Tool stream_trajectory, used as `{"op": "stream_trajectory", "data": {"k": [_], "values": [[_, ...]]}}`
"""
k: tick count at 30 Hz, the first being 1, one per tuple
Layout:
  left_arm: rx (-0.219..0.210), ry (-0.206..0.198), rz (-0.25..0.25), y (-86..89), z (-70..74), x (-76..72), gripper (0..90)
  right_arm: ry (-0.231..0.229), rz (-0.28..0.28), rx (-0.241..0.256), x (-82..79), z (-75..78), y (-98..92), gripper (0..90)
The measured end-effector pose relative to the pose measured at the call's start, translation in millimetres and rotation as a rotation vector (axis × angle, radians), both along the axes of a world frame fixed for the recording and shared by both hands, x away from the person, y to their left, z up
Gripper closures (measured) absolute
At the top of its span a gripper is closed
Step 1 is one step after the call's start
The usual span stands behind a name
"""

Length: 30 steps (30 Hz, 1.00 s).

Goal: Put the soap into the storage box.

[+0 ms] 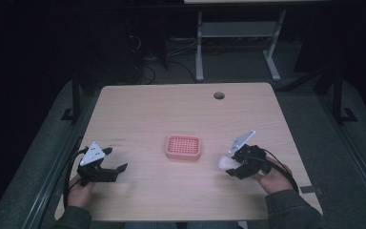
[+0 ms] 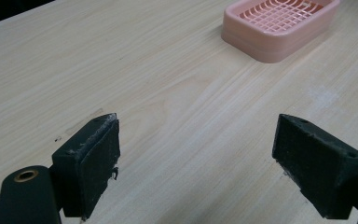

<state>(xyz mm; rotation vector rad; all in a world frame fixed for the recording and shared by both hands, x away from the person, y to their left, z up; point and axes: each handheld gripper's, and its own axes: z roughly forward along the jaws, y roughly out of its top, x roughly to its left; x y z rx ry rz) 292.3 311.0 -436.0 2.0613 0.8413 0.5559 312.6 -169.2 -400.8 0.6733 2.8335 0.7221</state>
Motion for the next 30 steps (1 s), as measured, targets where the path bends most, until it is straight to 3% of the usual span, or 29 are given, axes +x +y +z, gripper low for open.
{"op": "stream_trajectory", "data": {"k": [15, 30], "values": [[-0.01, -0.001, 0.004, -1.1, -0.3, -0.3, 14.4, 0.0, 0.01, 0.032, 10.0, 9.0, 4.6, 48.9], [-0.006, -0.006, 0.0, -1.1, 0.5, -0.6, 14.4, 0.01, 0.038, 0.02, 24.9, 11.1, 19.5, 48.9]]}}
